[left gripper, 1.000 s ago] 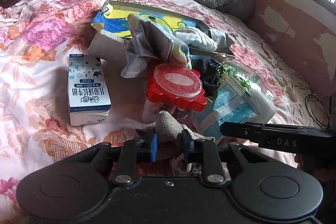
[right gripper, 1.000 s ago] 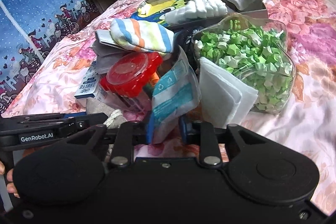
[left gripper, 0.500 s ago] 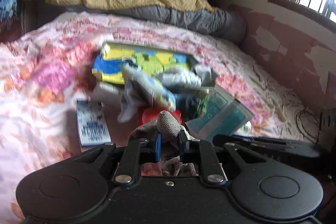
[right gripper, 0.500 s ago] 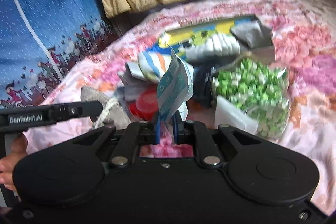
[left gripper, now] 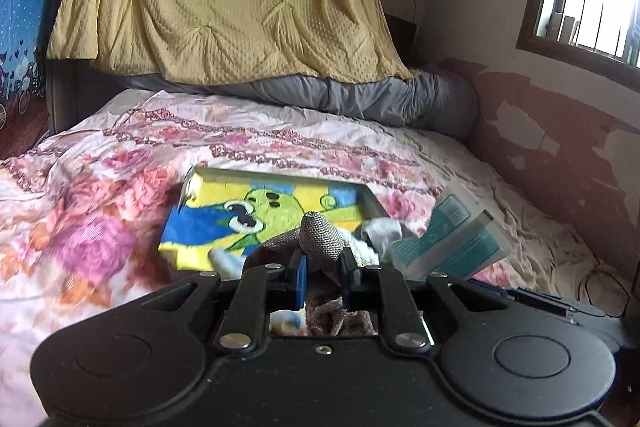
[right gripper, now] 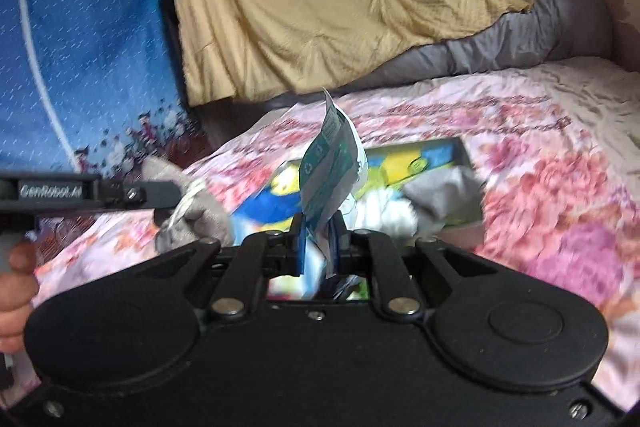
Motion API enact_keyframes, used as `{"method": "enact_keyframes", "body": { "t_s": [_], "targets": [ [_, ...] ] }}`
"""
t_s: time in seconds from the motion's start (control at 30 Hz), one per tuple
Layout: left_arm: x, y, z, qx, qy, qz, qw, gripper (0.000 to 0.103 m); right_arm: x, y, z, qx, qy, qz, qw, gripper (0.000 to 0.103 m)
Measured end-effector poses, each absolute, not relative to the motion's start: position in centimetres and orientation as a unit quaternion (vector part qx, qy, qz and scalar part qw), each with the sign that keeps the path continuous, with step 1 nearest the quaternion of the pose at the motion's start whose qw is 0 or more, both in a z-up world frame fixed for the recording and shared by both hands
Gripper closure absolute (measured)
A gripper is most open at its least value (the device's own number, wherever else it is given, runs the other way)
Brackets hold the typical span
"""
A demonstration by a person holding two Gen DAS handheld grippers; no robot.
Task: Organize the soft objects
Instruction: 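Carry the sock and packet into the frog tray and open both tools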
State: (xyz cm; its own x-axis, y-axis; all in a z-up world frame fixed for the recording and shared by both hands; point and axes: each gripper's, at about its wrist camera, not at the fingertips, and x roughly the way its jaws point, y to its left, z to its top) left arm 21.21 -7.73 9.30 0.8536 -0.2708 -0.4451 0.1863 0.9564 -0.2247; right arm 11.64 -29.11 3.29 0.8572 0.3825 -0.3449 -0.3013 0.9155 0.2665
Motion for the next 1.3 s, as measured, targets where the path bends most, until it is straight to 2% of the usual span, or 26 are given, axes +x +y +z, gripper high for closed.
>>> {"method": "enact_keyframes", "body": {
  "t_s": [0.33,0.6,0.87,1.3],
  "targets": [
    [29.5,-9.9,8.0,-0.085,0.255,-0.085,0.959,0.086,19.6,-32.0,4.6,0.053,0.207,0.141,0.967,0.097],
    [35.6,-10.8,6.0,-0.094,0.275,-0.050,0.956,0.086,26.1,-31.7,3.2,0.028,0.216,0.142,0.966,0.097],
    [39.2,-11.0,3.6,-0.110,0.303,-0.024,0.946,0.086,27.3,-31.4,0.1,0.005,0.251,0.126,0.960,0.097],
    [41.6,-11.7,1.0,-0.092,0.352,0.011,0.932,0.085,27.8,-30.6,-0.8,-0.008,0.256,0.134,0.957,0.097]
  ]
}}
